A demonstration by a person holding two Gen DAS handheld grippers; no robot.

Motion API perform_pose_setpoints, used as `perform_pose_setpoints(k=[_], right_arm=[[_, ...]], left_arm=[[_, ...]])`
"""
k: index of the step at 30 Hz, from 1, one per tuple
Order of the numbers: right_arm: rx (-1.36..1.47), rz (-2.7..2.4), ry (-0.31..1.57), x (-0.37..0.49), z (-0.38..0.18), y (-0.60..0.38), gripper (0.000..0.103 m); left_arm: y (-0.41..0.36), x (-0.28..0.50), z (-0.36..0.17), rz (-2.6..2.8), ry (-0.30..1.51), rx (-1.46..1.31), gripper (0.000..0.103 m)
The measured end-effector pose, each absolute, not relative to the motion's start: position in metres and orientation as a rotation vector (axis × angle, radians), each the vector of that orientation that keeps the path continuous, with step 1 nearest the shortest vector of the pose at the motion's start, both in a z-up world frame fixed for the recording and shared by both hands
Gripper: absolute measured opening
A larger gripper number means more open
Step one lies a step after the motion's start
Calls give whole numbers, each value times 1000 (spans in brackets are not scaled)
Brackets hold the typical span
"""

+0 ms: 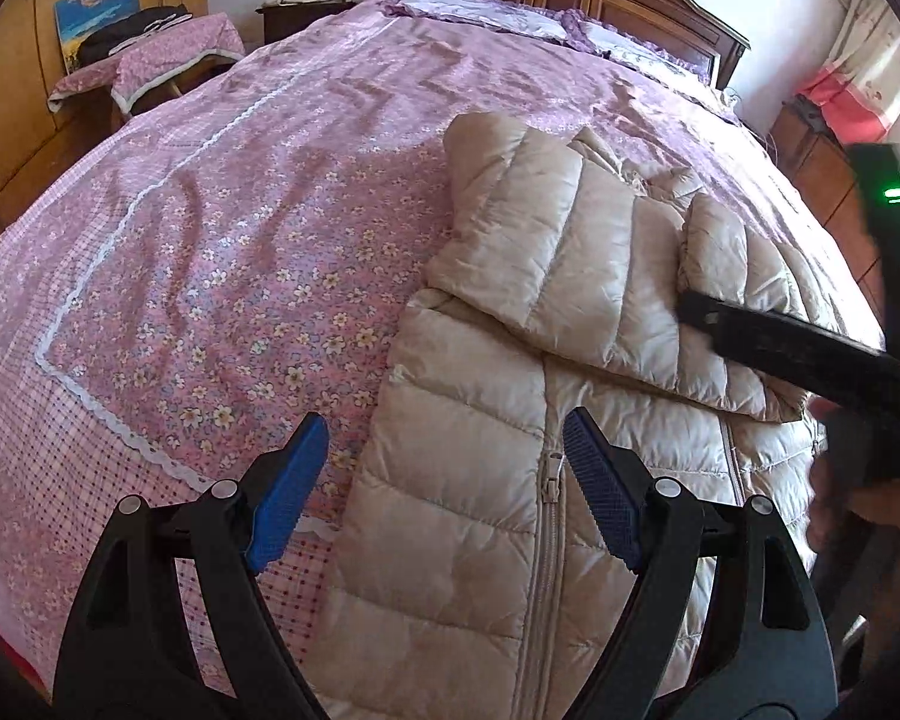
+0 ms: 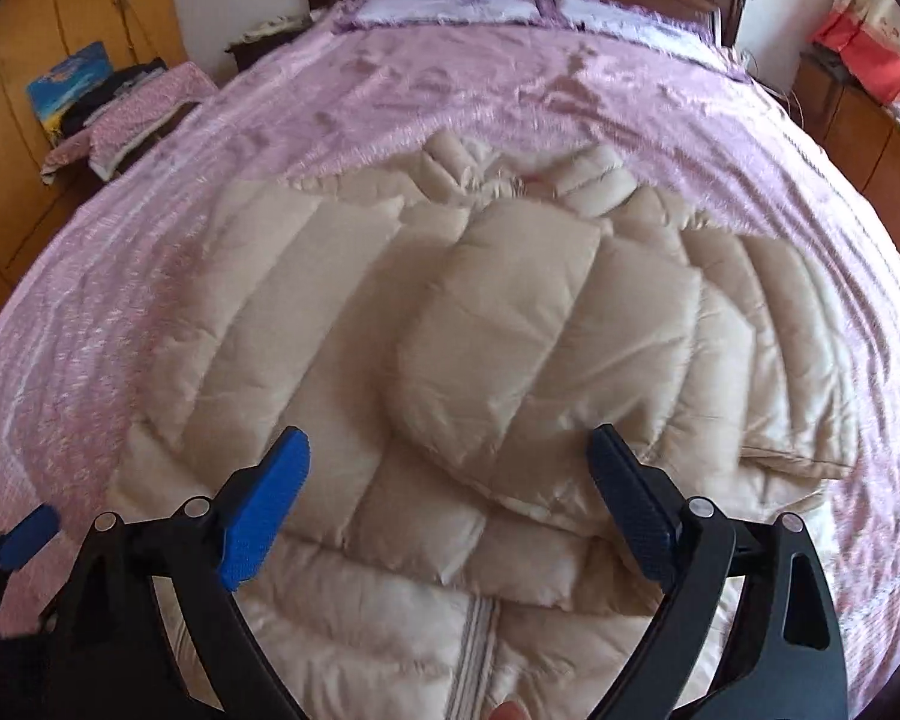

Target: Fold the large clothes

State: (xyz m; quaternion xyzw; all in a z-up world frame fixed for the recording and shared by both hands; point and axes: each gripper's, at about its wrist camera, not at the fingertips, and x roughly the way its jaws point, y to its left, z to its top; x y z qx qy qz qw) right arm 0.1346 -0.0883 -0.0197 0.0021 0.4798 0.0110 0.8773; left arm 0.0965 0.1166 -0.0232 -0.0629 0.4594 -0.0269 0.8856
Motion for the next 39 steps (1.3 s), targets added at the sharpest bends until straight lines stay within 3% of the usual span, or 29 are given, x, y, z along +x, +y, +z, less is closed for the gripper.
perform_pose_setpoints(k=[1, 2, 4, 7, 9, 21, 32, 37, 39], right_arm=[[5, 11, 1011, 137, -24, -89, 83], [1, -4, 1019, 139, -28, -91, 69], [10, 8, 1022, 138, -31, -95, 53], [40, 34, 1014, 133, -26, -105, 20], [68, 62, 996, 130, -17, -114, 8], [180, -27, 708, 107, 71, -228, 6], [331, -132, 891, 112, -26, -302, 7], [447, -99, 865, 107, -30, -313, 11], [477, -94, 857, 101, -26, -318, 18]], left_arm=[[117, 97, -23, -57, 955, -128, 80], [117, 97, -21, -59, 953, -122, 80], [115, 98, -17, -66, 948, -106, 80], [111, 99, -6, -95, 938, -74, 80], [107, 103, 2, -115, 933, -60, 80], [50, 154, 11, -251, 887, -7, 80], [16, 210, -53, -171, 962, 63, 80], [15, 212, -58, -160, 954, 79, 81], [17, 211, -57, -163, 956, 70, 81]])
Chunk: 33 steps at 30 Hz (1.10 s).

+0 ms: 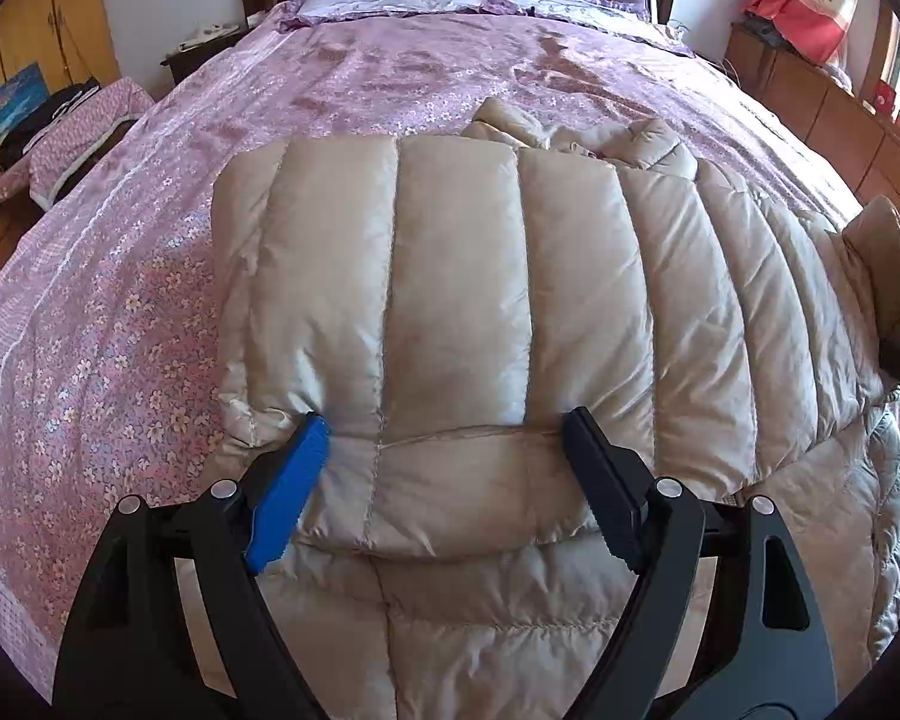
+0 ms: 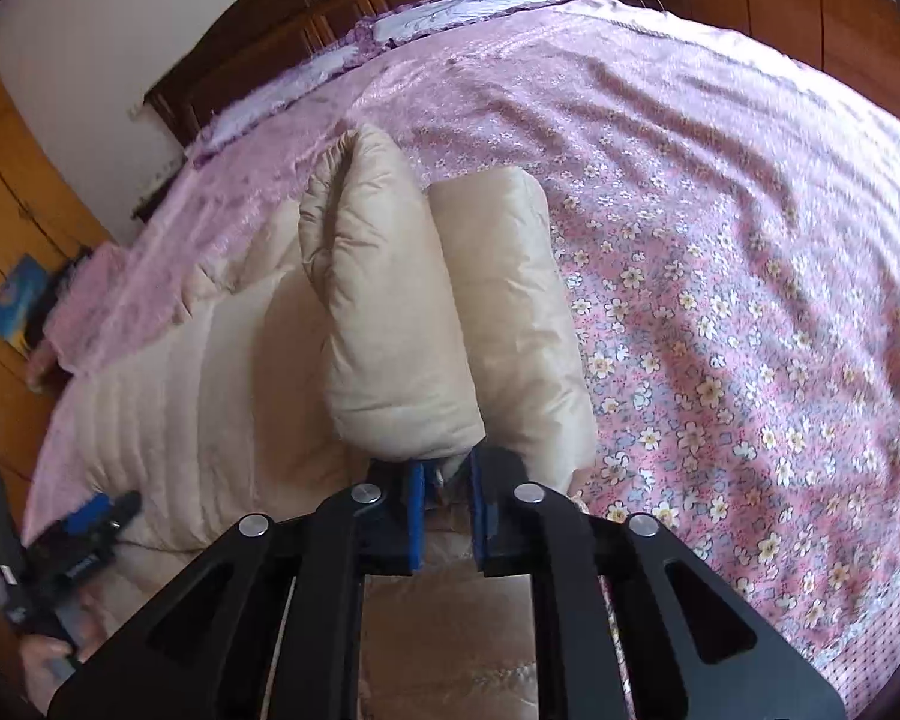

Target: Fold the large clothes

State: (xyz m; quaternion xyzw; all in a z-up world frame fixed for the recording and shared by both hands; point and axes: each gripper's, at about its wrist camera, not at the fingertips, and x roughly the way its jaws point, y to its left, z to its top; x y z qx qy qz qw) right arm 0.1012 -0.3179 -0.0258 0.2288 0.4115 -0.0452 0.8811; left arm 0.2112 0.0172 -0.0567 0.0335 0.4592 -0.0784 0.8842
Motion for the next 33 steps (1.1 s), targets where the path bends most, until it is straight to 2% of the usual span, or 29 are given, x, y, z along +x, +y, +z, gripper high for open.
perform_pose_setpoints(k=[1, 2, 3, 4, 5, 19, 33], right_arm=[[486, -95, 854, 98, -24, -320, 20], [489, -102, 850, 95, -23, -323, 32], [489, -116, 837, 91, -19, -324, 50], [482, -135, 823, 87, -16, -325, 62], [457, -153, 807, 82, -12, -325, 69], [263, -75, 911, 15, 0, -316, 69], [180, 41, 1018, -71, -21, -279, 70]], left_arm=[[18, 212, -56, -164, 956, 64, 81], [19, 212, -56, -162, 957, 59, 81], [20, 211, -56, -157, 958, 57, 81], [21, 212, -55, -157, 958, 57, 81], [21, 211, -55, -158, 958, 57, 81], [75, 154, -22, -166, 986, 76, 81], [146, 45, -30, -134, 1077, -38, 82]])
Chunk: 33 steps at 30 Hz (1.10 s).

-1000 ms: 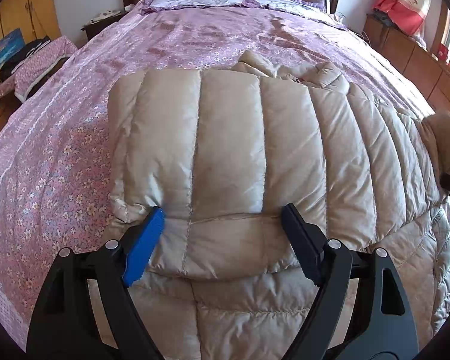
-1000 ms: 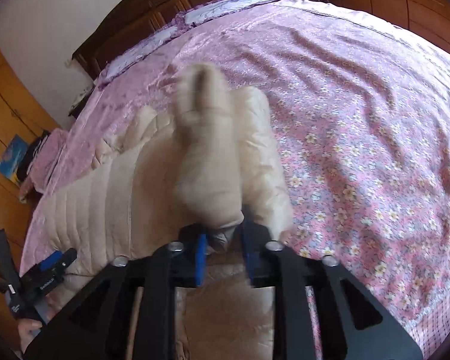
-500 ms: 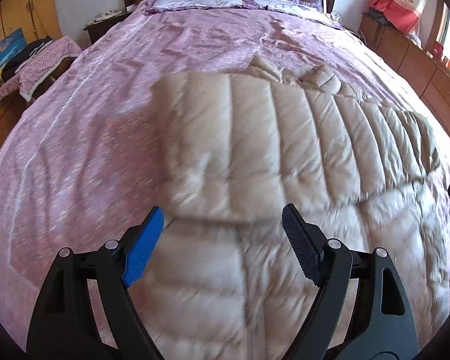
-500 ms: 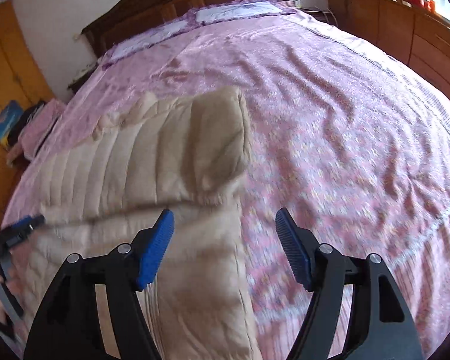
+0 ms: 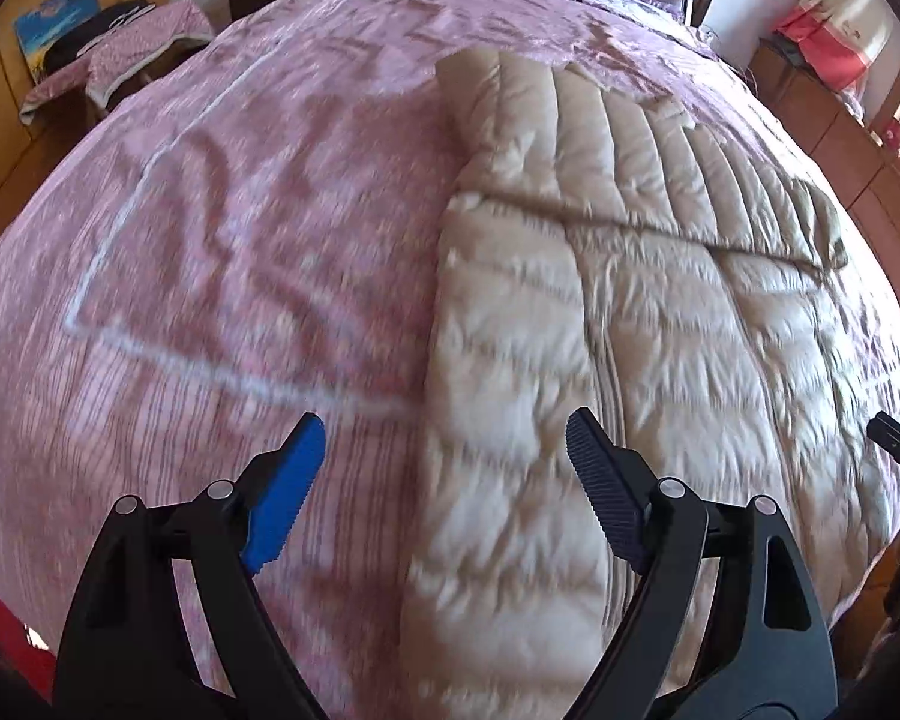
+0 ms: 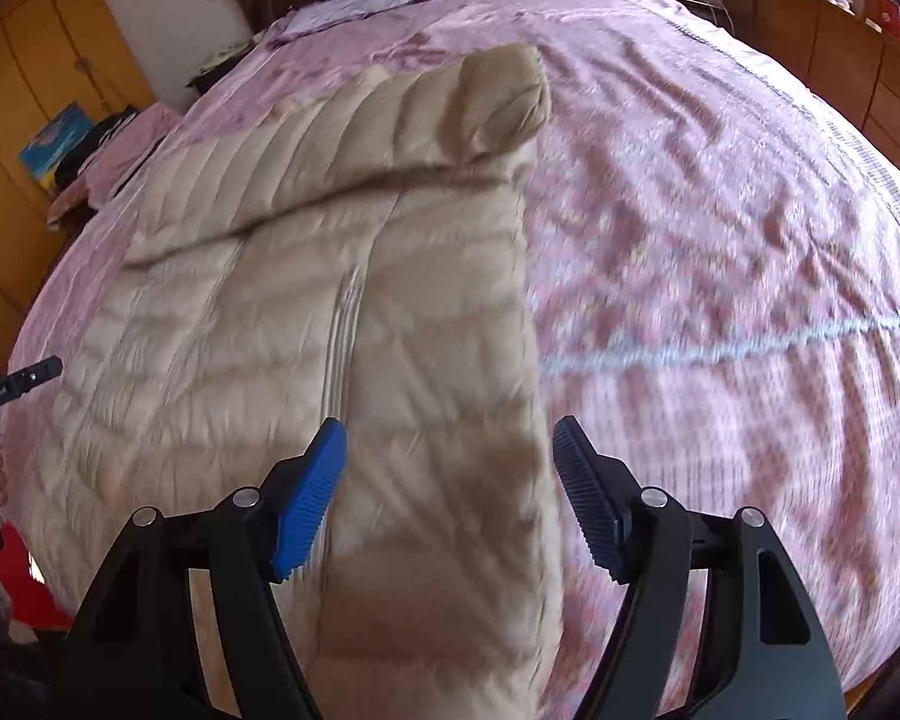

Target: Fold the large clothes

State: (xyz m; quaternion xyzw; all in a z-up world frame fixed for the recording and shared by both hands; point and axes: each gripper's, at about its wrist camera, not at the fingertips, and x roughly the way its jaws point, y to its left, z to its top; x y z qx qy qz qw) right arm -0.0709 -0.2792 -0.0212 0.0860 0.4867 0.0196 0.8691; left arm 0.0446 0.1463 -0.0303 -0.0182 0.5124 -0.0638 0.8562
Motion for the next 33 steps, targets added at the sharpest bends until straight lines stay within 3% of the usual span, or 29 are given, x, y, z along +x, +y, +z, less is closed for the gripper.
perform_pose_setpoints(k=[14, 22, 28, 30, 33], right_arm=[[178, 75, 1065, -106, -38, -274, 73], [134, 157, 1061, -110, -37, -257, 75], [129, 204, 1046, -109, -42, -244, 73], [111, 205, 1026, -110, -39, -242, 56], [98, 200, 975, -112, -28, -244, 28]], left_arm=[[141, -18, -50, -326, 1213, -144, 83], [122, -26, -48, -401, 1177, -111, 82], [115, -16, -57, -393, 1205, -123, 45], [115, -17, -53, -413, 1195, -139, 28], [115, -18, -41, -428, 1170, -135, 19]])
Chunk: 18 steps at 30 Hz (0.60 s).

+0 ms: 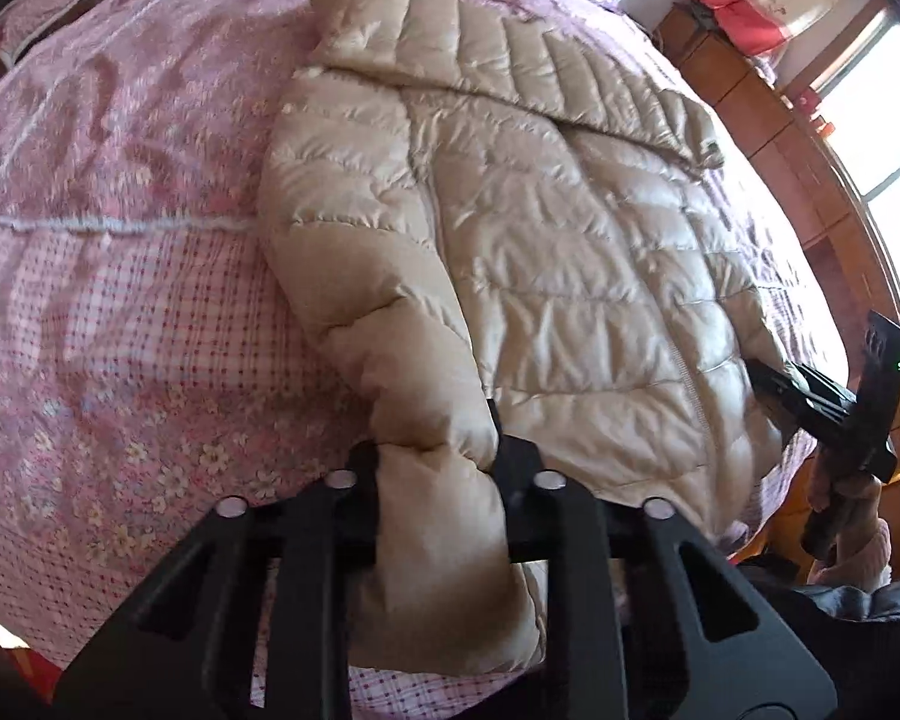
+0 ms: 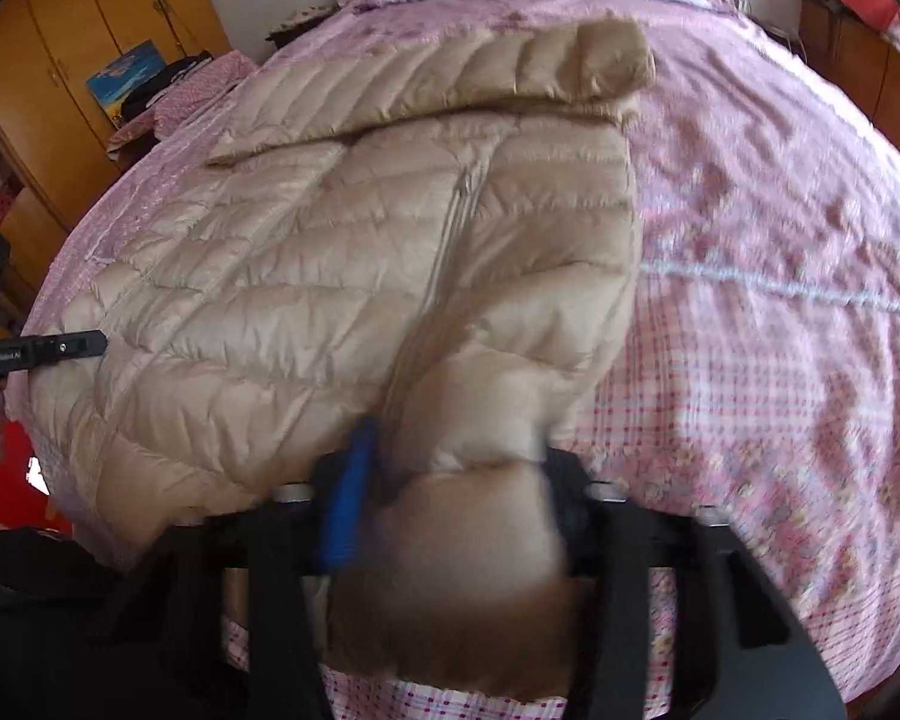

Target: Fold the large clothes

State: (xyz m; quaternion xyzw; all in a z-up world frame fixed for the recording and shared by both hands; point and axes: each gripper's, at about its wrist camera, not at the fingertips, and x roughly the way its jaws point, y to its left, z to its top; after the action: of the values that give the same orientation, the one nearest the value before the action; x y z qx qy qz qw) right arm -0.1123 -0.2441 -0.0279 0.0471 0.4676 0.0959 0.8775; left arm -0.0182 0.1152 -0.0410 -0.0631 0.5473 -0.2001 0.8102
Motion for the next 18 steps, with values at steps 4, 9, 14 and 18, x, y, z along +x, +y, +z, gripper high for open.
perform_pose_setpoints(k=[4, 9, 14, 18], right_arm=[[97, 194, 908, -122, -4, -248, 16], [53, 207, 878, -141, 26, -246, 13], [123, 221, 816, -159, 65, -255, 13], [153, 221, 727, -157, 86, -254, 13]], left_arm=[[119, -24, -16, -427, 1134, -146, 16], [117, -52, 20, -454, 1110, -94, 15], [118, -77, 60, -487, 1067, -89, 15], [124, -77, 91, -489, 980, -104, 15]])
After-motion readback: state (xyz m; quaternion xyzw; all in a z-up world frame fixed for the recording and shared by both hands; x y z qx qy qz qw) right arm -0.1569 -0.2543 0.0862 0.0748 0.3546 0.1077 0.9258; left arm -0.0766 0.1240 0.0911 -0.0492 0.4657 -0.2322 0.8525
